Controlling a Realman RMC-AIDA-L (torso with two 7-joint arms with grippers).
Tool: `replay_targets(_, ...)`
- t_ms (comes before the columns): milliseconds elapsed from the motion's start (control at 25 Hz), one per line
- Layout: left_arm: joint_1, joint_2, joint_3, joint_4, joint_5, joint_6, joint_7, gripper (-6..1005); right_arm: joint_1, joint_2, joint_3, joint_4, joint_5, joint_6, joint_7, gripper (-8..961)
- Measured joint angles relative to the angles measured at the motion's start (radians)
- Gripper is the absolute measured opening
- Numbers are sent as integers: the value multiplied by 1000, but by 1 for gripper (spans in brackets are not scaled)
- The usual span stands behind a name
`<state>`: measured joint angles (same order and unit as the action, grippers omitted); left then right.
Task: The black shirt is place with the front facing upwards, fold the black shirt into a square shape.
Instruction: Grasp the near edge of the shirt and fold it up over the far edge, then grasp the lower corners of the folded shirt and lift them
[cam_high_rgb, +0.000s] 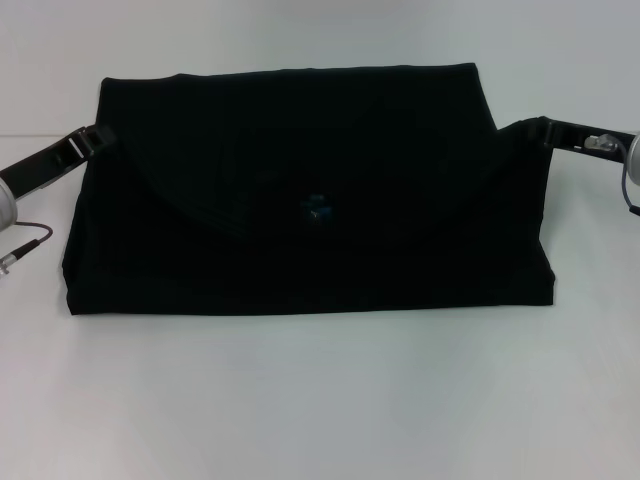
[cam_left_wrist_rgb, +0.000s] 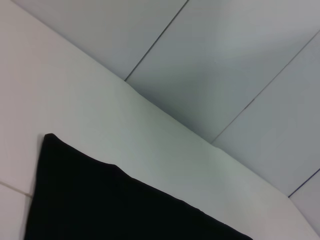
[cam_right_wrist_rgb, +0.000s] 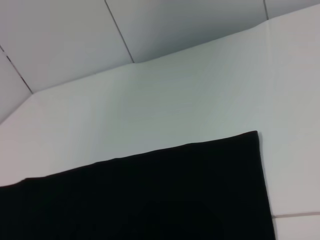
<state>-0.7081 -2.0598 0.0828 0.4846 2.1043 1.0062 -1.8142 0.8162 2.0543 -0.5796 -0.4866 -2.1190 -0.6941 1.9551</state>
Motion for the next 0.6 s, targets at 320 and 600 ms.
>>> replay_targets(320,-6,-20,0,-5,-13,-27,35,101,10,25,-25,9,-1,75,-73,35)
replay_targets(600,0,-25,0,-23,-41,-101,64,177,5,32,-23,11,53,93,-146,173)
